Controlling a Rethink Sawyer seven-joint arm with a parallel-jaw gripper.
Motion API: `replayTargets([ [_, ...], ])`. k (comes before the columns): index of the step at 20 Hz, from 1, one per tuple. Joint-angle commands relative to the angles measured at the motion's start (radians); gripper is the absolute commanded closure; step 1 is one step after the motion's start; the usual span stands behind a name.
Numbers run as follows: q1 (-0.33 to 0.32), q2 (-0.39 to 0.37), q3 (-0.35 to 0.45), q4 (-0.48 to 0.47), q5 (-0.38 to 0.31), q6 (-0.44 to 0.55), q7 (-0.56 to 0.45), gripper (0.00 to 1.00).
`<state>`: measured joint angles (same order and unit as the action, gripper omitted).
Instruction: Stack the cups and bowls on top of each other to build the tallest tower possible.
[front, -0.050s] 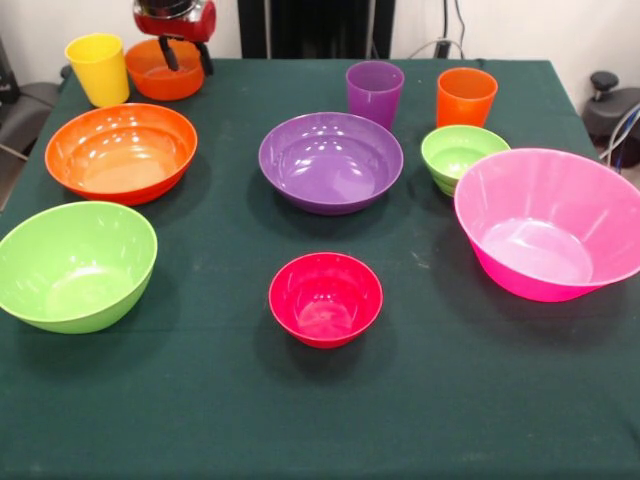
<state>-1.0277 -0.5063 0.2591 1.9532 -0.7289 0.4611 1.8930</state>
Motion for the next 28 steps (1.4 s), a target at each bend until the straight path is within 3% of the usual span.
replayTargets([
  [1,0.027,0.094,0.091,-0.134,-0.094,0.031,-0.185,0.0],
  [7,0.025,0.147,0.104,-0.177,-0.109,0.022,-0.19,0.0],
  [16,0.041,0.136,0.095,-0.157,-0.159,-0.035,-0.152,0.0],
  [17,0.045,0.133,0.092,-0.155,-0.163,-0.037,-0.142,1.0],
  [28,0.041,0.135,0.076,-0.132,-0.166,-0.045,-0.106,1.0],
])
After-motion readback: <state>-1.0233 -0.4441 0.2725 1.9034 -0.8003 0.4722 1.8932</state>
